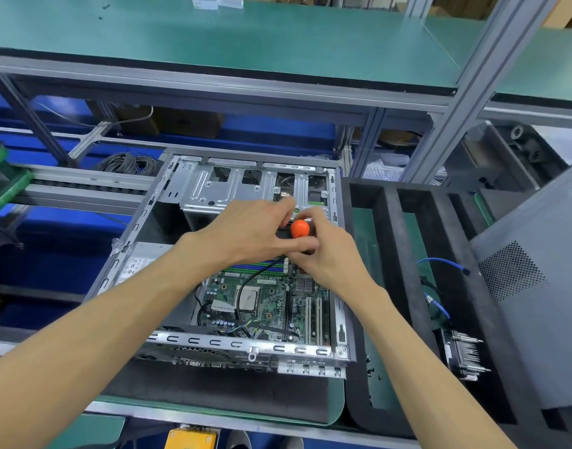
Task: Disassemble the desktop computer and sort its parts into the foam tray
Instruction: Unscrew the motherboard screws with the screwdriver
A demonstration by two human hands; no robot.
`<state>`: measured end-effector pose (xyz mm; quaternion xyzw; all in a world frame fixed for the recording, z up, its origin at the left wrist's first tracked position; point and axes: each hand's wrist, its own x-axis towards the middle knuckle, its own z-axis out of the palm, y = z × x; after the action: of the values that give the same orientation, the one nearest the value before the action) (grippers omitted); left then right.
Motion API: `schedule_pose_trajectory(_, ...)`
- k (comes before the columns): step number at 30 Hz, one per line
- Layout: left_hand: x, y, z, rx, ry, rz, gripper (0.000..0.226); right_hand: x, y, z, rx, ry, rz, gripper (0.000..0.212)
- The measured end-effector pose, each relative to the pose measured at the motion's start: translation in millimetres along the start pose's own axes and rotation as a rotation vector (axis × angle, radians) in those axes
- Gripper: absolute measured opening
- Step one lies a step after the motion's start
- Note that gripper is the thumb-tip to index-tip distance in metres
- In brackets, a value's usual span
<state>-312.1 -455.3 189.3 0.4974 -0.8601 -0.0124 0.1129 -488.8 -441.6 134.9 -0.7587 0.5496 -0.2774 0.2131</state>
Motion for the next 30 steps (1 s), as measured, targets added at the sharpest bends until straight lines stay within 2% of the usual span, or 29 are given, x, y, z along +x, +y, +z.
schedule_pose_trajectory(2, -3.8, -4.0, -3.9, -0.212, -0.022, 0.011, 0.043, 0.8, 2.1, 0.3, -0.001, 0.011, 0.017, 0.047)
schedule_pose_trajectory(4, -5.8, -3.3, -4.8, -0.309, -0.019, 0.069, 0.031, 0.9, 1.8, 0.5, -0.019, 0.018, 0.022, 0.047)
schedule_pose_trajectory(6, -3.4, 2.1, -1.3, -0.367, 0.013, 0.053, 0.024, 0.3, -0.5, 0.2, -0.029, 0.012, 0.002, 0.051)
schedule_pose_trajectory(9, 3.9, 9.4, 3.4, -0.365, 0.075, -0.051, 0.035, 0.0, -5.0, -2.4, 0.019, 0.046, -0.027, 0.044)
schedule_pose_trajectory(11, 4.0, 10.2, 7.0, -0.394, 0.053, -0.113, 0.040, 1.2, -6.9, -4.8, 0.057, 0.053, -0.017, 0.034)
schedule_pose_trajectory(13, -3.0, 10.3, 14.0, -0.591, 0.002, -0.202, 0.040, 4.9, -8.8, -7.9, 0.012, 0.009, -0.004, 0.027)
schedule_pose_trajectory(15, -14.6, 13.7, 26.8, -0.821, 0.008, -0.324, 0.040, 10.4, -13.5, -11.3, -0.098, -0.032, -0.005, 0.030)
schedule_pose_trajectory(18, -27.4, 14.4, 48.2, -1.144, 0.011, -0.624, 0.043, 15.4, -23.1, -16.3, -0.254, -0.052, -0.016, 0.040)
schedule_pose_trajectory(21, -34.9, 10.2, 62.8, -1.406, -0.163, -0.826, 0.028, 16.6, -30.3, -24.4, -0.312, -0.124, 0.001, 0.041)
schedule_pose_trajectory(24, -37.4, 8.8, 72.7, -1.405, -0.313, -0.874, 0.018, 20.6, -34.0, -35.0, -0.339, -0.256, 0.027, 0.036)
schedule_pose_trajectory(26, -37.4, 8.3, 76.7, -1.287, -0.355, -0.846, 0.016, 23.9, -37.5, -37.9, -0.398, -0.303, 0.015, 0.032)
schedule_pose_trajectory(29, -42.0, 6.9, 84.2, -0.709, -0.335, -0.650, 0.023, 27.5, -46.6, -37.3, -0.573, -0.237, 0.028, 0.046)
schedule_pose_trajectory(30, -44.0, 7.9, 87.1, -0.553, -0.321, -0.590, 0.023, 28.8, -49.2, -36.4, -0.619, -0.206, 0.021, 0.043)
